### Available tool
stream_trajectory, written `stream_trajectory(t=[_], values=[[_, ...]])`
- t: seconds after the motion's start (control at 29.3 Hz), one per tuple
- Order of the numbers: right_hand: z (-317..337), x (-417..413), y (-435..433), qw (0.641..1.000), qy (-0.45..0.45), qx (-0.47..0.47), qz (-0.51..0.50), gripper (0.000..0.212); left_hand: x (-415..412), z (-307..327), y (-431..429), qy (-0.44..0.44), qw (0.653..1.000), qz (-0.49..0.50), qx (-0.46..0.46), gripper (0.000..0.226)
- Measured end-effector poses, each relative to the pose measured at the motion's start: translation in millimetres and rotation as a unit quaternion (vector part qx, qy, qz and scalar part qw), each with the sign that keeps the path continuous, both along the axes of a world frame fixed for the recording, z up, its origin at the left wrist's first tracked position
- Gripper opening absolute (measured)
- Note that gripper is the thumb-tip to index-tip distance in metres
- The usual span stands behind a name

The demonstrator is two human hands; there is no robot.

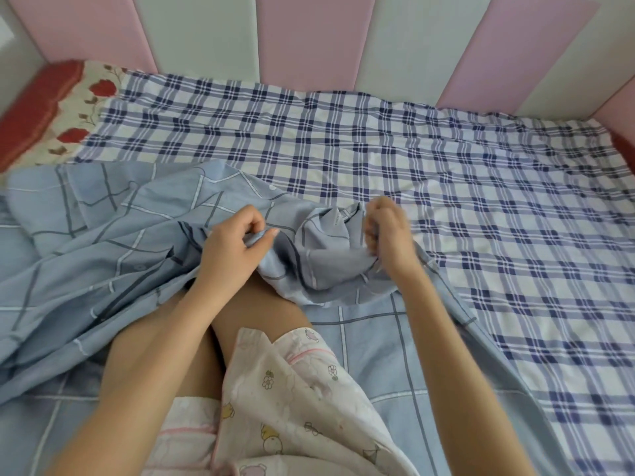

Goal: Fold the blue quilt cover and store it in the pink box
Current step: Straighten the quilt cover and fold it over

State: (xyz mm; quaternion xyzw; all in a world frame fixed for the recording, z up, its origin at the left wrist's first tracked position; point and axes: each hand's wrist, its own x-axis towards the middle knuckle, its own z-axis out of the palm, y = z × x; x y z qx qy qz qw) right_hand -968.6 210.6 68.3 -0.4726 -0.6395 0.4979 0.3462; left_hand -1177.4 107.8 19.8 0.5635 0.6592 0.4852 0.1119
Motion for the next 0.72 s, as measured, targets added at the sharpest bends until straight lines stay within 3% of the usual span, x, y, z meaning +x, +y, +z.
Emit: stream_trajectory(t=[0.07,0.17,0.21,0.27,0.34,0.55,0.65,0.72], values=[[-1,-23,-12,0.985,-0.118,0.051,0.115,0.007,3,2,1,0.011,1.000,-0.017,0.005,0.030],[-14,-51,-27,0.926,-0.222,0.185,0.242,0.058,1,8,1,0.001,0.999,-0.043,-0.006,0.030],[-17,-59,-30,0.918,-0.217,0.215,0.252,0.056,-1,11,-1,-0.004,0.999,-0.050,-0.014,0.031],[-21,-67,-33,0.922,-0.188,0.239,0.241,0.029,-4,16,-3,-0.003,0.997,-0.067,-0.023,0.036],[-21,-66,-32,0.929,-0.166,0.239,0.227,0.018,-8,20,-8,0.029,0.996,-0.082,-0.022,0.042],[-20,-42,-21,0.940,-0.138,0.235,0.205,0.025,-19,2,-31,0.241,0.969,-0.046,-0.003,0.014],[-21,-36,-22,0.940,-0.129,0.239,0.204,0.024,-22,-12,-43,0.254,0.966,-0.039,0.005,0.006],[-19,-34,-23,0.938,-0.139,0.241,0.207,0.022,-22,-18,-51,0.251,0.968,-0.026,0.002,0.014]])
